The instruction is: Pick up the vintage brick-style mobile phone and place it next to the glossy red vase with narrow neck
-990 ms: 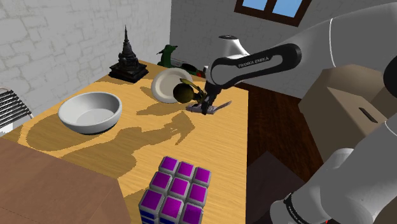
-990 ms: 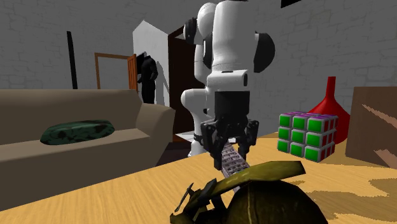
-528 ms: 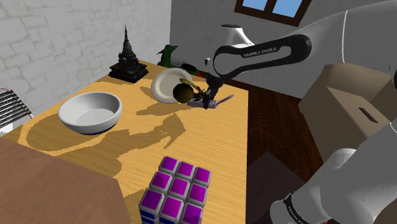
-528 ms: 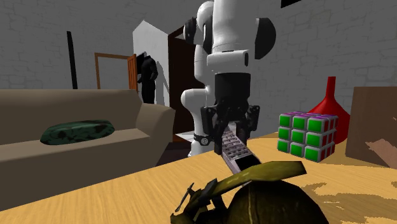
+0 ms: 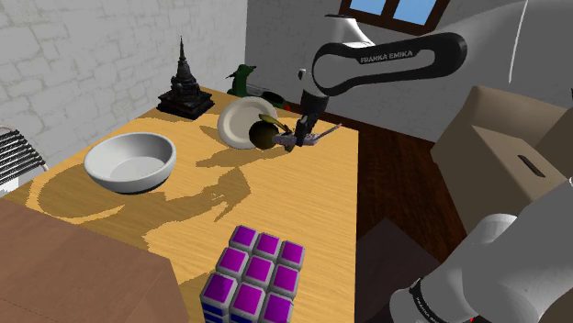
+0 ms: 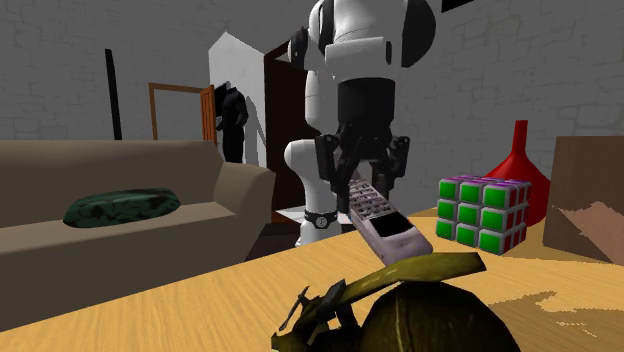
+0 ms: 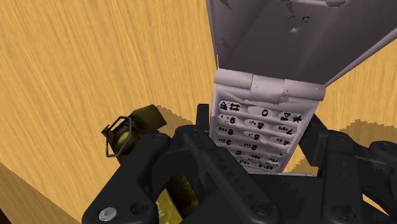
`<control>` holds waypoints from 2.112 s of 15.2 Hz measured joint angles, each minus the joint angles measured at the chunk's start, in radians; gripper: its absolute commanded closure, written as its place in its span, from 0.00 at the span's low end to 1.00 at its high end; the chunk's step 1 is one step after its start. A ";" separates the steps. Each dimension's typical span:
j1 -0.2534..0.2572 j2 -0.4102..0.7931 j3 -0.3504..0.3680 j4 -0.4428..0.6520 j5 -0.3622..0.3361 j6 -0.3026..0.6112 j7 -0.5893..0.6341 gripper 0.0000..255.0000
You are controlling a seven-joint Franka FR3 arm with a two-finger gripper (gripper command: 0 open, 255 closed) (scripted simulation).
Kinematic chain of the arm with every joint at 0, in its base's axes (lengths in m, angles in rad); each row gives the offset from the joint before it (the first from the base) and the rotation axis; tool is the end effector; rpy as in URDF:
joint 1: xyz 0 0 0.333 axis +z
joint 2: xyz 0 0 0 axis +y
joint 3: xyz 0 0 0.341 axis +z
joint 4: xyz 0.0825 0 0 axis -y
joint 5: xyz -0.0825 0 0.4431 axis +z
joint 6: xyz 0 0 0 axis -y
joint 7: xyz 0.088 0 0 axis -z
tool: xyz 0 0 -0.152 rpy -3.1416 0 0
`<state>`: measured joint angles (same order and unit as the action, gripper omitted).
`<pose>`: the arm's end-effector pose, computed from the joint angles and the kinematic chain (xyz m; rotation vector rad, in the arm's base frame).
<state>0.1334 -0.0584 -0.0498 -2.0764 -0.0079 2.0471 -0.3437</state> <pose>0.5881 0.0483 0.4116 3.0609 0.6698 0.0443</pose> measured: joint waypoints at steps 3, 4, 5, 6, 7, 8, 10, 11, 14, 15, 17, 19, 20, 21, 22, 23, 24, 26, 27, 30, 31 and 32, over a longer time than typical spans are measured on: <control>0.001 -0.015 0.002 0.024 -0.001 -0.039 0.003 1.00; 0.001 -0.018 0.001 0.035 -0.001 -0.053 0.002 1.00; 0.001 -0.019 0.002 0.046 -0.001 -0.065 0.003 1.00; 0.002 -0.022 0.002 0.056 -0.001 -0.078 0.003 1.00; 0.002 -0.024 0.002 0.068 -0.001 -0.092 0.004 1.00; 0.001 -0.029 0.001 0.075 -0.001 -0.104 0.002 1.00; 0.001 -0.031 0.002 0.099 -0.001 -0.131 0.002 1.00; 0.002 -0.034 0.003 0.112 -0.001 -0.146 0.004 1.00; 0.002 -0.037 0.003 0.149 -0.001 -0.186 0.004 1.00; 0.003 -0.039 0.003 0.160 -0.001 -0.199 0.005 1.00; 0.002 -0.040 0.003 0.183 -0.001 -0.224 0.003 1.00; 0.002 -0.039 0.003 0.209 -0.001 -0.248 0.003 1.00; 0.003 -0.036 0.003 0.231 -0.001 -0.266 0.004 1.00; 0.001 -0.041 0.002 0.237 -0.001 -0.278 0.001 1.00; 0.002 -0.039 0.003 0.251 -0.001 -0.290 0.003 1.00; 0.003 -0.036 0.004 0.269 -0.001 -0.305 0.005 1.00; 0.003 -0.036 0.003 0.284 -0.001 -0.321 0.004 1.00; 0.002 -0.032 0.003 0.314 -0.001 -0.346 0.003 1.00; 0.002 -0.028 0.002 0.335 -0.001 -0.363 0.001 1.00; 0.002 -0.022 0.003 0.381 0.000 -0.403 0.002 1.00; 0.002 -0.017 0.003 0.400 0.000 -0.417 0.002 1.00; 0.003 -0.016 0.003 0.413 0.000 -0.429 0.002 1.00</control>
<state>0.1359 -0.0748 -0.0467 -1.6637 -0.0079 1.6178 -0.3414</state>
